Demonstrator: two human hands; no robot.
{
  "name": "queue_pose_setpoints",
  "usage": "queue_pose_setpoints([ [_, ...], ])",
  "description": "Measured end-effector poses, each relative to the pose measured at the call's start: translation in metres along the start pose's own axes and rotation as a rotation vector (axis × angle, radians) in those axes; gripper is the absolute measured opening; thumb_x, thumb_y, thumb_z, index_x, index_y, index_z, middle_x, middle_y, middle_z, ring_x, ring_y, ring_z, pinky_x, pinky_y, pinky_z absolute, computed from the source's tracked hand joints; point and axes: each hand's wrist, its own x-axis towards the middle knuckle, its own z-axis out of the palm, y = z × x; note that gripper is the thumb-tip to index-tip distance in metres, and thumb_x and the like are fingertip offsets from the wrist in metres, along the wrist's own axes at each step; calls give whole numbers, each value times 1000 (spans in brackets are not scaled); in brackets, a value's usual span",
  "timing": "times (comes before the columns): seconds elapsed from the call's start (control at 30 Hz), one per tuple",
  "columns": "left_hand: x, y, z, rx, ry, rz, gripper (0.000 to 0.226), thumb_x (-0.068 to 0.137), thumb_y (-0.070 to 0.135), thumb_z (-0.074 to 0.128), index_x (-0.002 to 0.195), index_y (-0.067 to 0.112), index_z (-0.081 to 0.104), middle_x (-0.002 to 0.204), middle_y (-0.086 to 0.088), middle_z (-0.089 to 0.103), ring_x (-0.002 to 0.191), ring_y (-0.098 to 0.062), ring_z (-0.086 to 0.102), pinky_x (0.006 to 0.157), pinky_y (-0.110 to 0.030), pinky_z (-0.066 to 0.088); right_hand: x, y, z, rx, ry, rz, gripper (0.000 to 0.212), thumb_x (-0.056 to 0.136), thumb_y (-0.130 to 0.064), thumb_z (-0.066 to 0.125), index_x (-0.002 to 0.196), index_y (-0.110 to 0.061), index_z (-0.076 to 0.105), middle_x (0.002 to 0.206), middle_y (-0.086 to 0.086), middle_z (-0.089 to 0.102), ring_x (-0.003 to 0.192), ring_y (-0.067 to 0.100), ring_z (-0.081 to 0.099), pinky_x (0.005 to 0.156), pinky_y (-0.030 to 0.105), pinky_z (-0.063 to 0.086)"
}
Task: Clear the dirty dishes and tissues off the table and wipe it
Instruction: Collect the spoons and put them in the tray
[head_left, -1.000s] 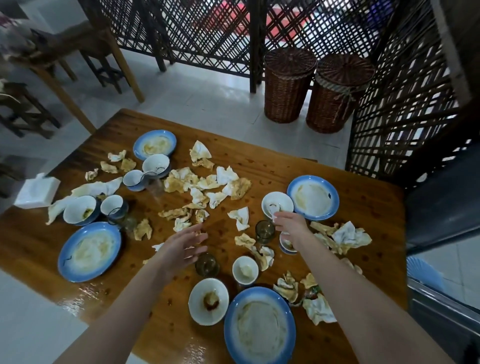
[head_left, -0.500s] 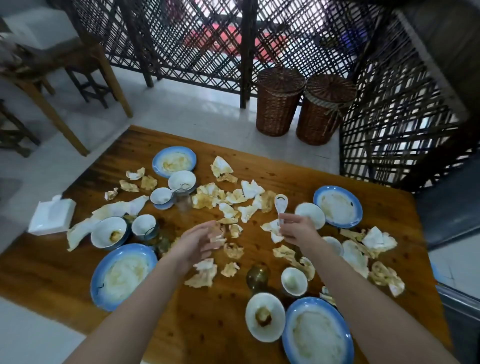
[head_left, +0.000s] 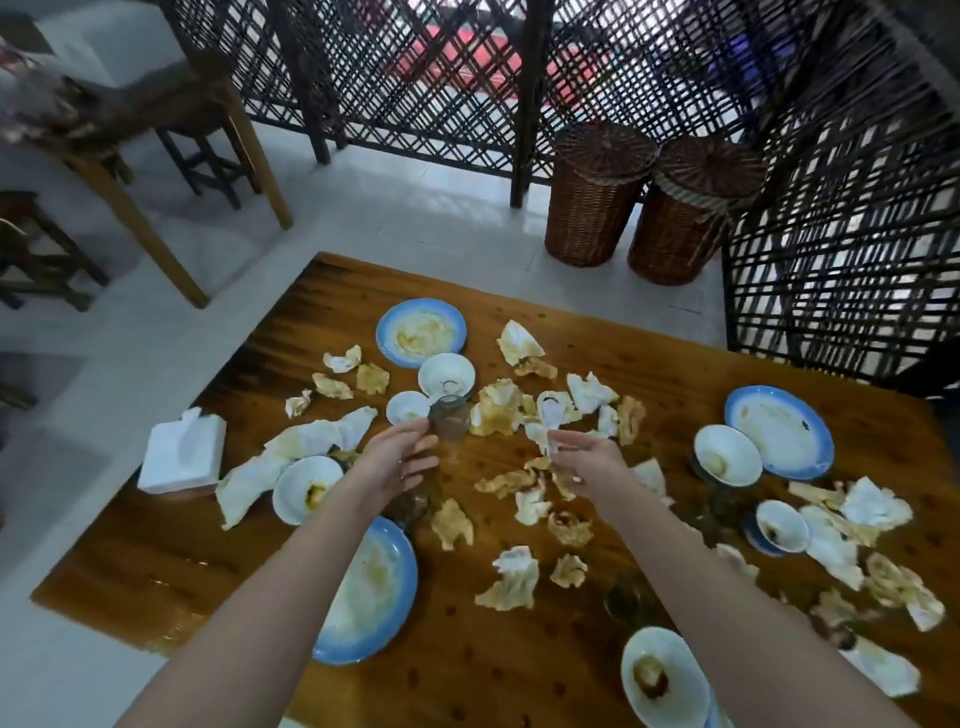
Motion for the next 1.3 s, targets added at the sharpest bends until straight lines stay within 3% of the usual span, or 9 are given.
queue_pose_setpoints([
  [0.3, 54, 35, -14, -54, 31, -40, 28, 97, 16, 58, 124, 19, 59, 120, -8, 61, 103, -24, 63, 86, -34, 49, 18, -12, 11, 13, -29, -10, 22, 90, -6, 62, 105, -20, 66, 104, 1, 63, 80, 13, 68, 63, 26, 50],
  [0.43, 74, 46, -11, -59, 23, -79, 22, 98, 8, 53, 118, 15, 62, 122, -14, 59, 107, -30, 62, 88, -36, 52, 28, -9, 5, 17, -11, 4, 22, 90, -5, 62, 105, -21, 66, 110, 6, 63, 94, 21, 67, 86, 40, 51],
  [0.5, 82, 48, -6, -1, 46, -88, 26, 98, 7, 53, 121, 13, 62, 121, -14, 59, 102, -28, 64, 87, -35, 53, 31, -7, 4, 25, 5, 16, 25, 89, -4, 62, 110, -17, 65, 112, 8, 62, 95, 23, 66, 90, 42, 51],
  [0.63, 91, 51, -1, 80, 69, -116, 28, 97, 8, 54, 123, 14, 62, 105, -11, 61, 91, -21, 64, 72, -29, 55, 35, -4, -1, 43, 28, 33, 28, 89, -3, 62, 115, -15, 64, 113, 8, 60, 98, 24, 65, 89, 40, 53],
  [0.87, 95, 52, 2, 110, 45, -67, 38, 96, -3, 50, 132, 8, 56, 111, -17, 55, 68, -13, 50, 93, -30, 48, 33, -1, -15, 9, 37, 38, 31, 89, -2, 61, 116, -17, 65, 113, 7, 61, 96, 22, 66, 67, 28, 53],
  [0.93, 92, 53, 3, 106, 39, -52, 42, 95, -7, 48, 133, 8, 55, 114, -17, 53, 68, -14, 50, 96, -31, 47, 29, -2, -19, 1, 45, 34, 31, 89, -3, 61, 116, -18, 65, 113, 6, 61, 98, 21, 65, 67, 27, 51],
  [1.07, 80, 57, 5, 113, 61, 8, 40, 94, -8, 52, 128, 12, 59, 118, -16, 55, 84, -17, 60, 86, -30, 50, 21, -2, -25, 16, 50, 33, 31, 88, -1, 62, 115, -17, 64, 112, 6, 61, 98, 21, 63, 84, 35, 51],
  [1.17, 68, 59, 11, 112, 59, 23, 39, 93, -6, 54, 126, 14, 61, 119, -13, 57, 101, -22, 63, 76, -26, 52, 8, 0, -29, 25, 53, 27, 30, 88, -1, 62, 113, -18, 65, 108, 4, 62, 96, 19, 63, 79, 33, 50],
  [1.3, 46, 54, 30, 108, 79, 13, 35, 92, -6, 56, 117, 17, 64, 112, -8, 56, 96, -18, 63, 77, -27, 53, -15, 7, -42, 33, 84, 31, 26, 89, -3, 62, 106, -22, 65, 105, 1, 62, 92, 15, 62, 72, 28, 48],
])
